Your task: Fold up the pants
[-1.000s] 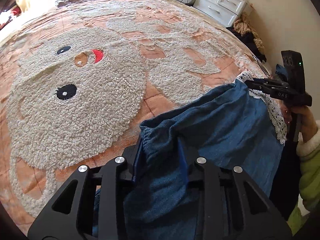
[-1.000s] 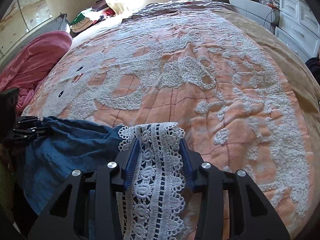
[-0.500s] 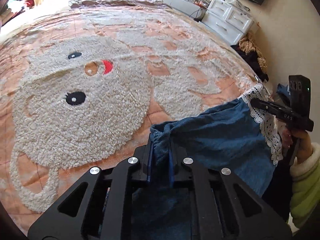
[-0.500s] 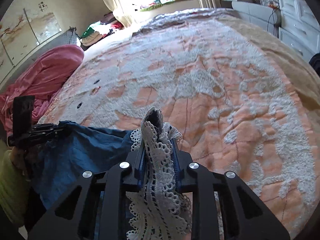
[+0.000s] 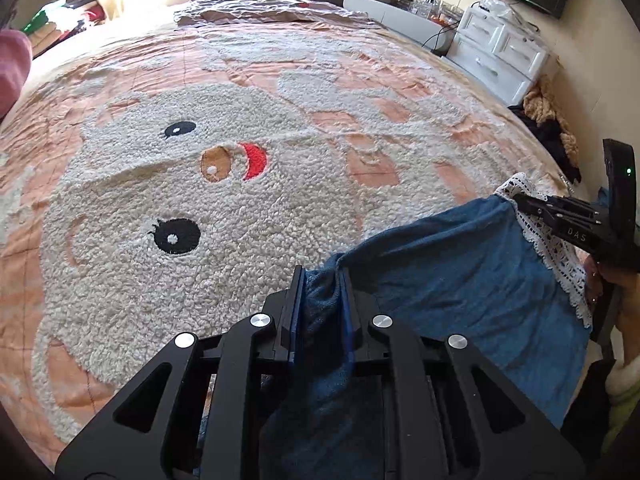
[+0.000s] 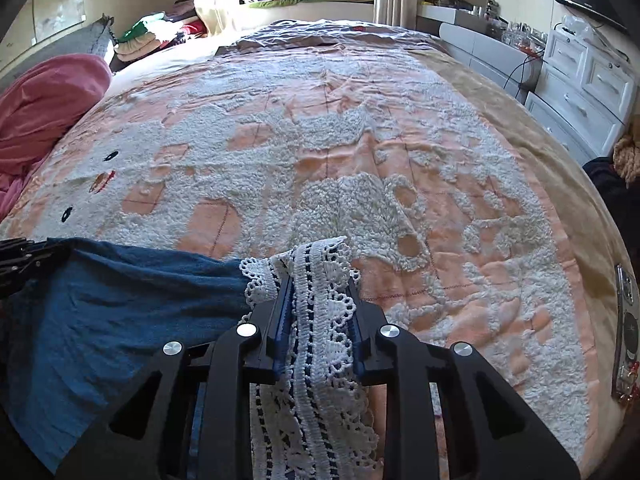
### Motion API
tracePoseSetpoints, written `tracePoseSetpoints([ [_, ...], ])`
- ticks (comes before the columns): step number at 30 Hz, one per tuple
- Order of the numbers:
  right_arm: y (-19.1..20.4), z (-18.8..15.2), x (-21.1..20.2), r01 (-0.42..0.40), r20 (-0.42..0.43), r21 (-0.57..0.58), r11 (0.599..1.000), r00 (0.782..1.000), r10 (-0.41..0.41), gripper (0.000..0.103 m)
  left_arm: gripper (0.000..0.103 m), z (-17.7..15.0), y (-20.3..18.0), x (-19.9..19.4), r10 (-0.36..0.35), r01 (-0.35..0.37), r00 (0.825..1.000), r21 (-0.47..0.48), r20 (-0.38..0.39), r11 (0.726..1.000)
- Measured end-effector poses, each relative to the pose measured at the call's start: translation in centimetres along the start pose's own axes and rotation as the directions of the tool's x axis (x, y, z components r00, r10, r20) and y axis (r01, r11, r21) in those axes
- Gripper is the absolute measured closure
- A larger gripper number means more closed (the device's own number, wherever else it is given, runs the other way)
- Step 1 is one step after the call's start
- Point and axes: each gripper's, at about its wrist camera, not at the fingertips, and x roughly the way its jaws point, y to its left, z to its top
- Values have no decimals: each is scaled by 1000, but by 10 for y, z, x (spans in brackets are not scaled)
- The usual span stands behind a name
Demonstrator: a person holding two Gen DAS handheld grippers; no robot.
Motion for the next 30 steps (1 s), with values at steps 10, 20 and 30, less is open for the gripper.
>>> tracePoseSetpoints([
  [10,-41,-13,-71,-132,174,172,976,979,102,44,63,1,25,-47,35,-25,994,-97,102,995],
  [20,-37,-93,-145,-185,195,240,953,971,139,36,37,-53,30,-171,109,-71,968,-172,225,983],
  [30,-35,-123,-126,-157,90,341,927,987,134,36,32,-154,69,-213,391,-343,912,-294,126,892],
])
